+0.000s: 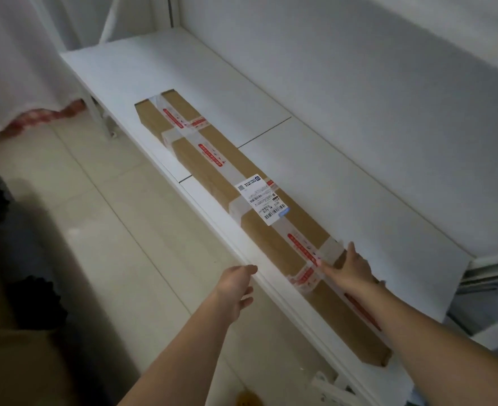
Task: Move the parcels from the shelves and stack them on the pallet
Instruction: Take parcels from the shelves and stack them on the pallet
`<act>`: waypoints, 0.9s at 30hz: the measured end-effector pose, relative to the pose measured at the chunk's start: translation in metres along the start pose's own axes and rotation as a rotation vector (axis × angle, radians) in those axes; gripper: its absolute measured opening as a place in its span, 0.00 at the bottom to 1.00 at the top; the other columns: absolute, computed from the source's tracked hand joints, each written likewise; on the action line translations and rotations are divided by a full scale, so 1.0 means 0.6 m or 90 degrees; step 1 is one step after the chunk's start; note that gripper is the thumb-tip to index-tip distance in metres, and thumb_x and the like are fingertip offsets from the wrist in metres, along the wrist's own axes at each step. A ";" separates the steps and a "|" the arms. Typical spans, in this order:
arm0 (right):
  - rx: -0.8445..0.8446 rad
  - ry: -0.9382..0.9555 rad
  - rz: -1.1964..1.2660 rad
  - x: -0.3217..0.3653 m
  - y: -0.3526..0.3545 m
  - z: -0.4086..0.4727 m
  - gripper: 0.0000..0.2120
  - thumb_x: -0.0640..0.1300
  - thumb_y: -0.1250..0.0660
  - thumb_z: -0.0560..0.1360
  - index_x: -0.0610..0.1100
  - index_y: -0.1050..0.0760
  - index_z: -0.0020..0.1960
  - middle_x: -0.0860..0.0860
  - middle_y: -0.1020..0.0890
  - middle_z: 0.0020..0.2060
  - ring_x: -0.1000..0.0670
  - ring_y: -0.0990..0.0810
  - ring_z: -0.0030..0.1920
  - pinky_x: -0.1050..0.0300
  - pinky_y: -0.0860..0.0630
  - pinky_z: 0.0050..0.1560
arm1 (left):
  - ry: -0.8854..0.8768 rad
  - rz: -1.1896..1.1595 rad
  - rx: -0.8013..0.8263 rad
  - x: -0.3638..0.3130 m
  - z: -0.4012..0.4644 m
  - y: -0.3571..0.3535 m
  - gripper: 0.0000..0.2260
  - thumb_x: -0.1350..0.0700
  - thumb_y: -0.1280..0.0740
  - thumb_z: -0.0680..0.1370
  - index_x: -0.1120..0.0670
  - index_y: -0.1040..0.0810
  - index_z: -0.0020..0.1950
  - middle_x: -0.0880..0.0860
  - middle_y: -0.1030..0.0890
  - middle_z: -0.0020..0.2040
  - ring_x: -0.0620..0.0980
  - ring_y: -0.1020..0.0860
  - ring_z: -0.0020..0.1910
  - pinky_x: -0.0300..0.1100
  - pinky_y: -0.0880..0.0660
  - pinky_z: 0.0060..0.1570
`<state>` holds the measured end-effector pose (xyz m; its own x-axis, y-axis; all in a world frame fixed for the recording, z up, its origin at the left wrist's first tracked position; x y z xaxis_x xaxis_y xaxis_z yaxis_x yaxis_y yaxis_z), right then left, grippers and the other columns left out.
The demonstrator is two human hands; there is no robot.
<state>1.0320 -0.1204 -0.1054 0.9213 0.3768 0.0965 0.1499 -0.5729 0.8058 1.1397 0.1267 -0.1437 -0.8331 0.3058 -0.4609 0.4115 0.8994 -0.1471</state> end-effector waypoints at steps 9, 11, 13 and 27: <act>0.105 0.156 0.127 0.123 -0.082 -0.038 0.40 0.74 0.39 0.54 0.53 0.23 0.58 0.50 0.19 0.56 0.45 0.22 0.60 0.44 0.24 0.61 | 0.070 0.004 0.060 0.059 -0.008 0.014 0.42 0.41 0.30 0.76 0.34 0.57 0.78 0.54 0.36 0.78 0.64 0.42 0.77 0.70 0.48 0.71; 0.140 0.203 0.188 0.151 -0.082 -0.082 0.32 0.69 0.33 0.64 0.52 0.24 0.62 0.50 0.19 0.58 0.47 0.21 0.59 0.47 0.23 0.60 | 0.039 -0.037 0.036 0.058 -0.027 0.043 0.42 0.40 0.31 0.76 0.33 0.59 0.78 0.52 0.26 0.71 0.60 0.33 0.73 0.68 0.47 0.72; 0.204 0.208 0.249 0.163 -0.082 -0.130 0.26 0.60 0.33 0.75 0.53 0.29 0.70 0.51 0.20 0.61 0.50 0.20 0.58 0.49 0.23 0.61 | 0.005 -0.078 0.014 0.048 -0.059 0.073 0.39 0.41 0.32 0.77 0.33 0.56 0.78 0.51 0.18 0.62 0.58 0.23 0.63 0.65 0.34 0.68; 0.446 0.258 0.325 0.224 0.028 -0.547 0.33 0.71 0.42 0.73 0.58 0.36 0.74 0.52 0.19 0.60 0.51 0.18 0.56 0.50 0.21 0.58 | -0.073 -0.282 -0.108 -0.030 -0.451 0.251 0.36 0.49 0.34 0.80 0.40 0.55 0.80 0.53 0.19 0.51 0.58 0.19 0.49 0.69 0.24 0.50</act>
<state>1.0403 0.1595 0.1130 0.7605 0.1082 0.6402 0.0660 -0.9938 0.0896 1.1165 0.3412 0.0791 -0.8648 -0.1460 -0.4804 -0.0476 0.9763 -0.2111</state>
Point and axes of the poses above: each hand's wrist, its own z-axis towards the middle knuckle, its own y-axis out of the back of the hand, x = y × z, the point moved 8 cm from there along z, towards the middle knuckle
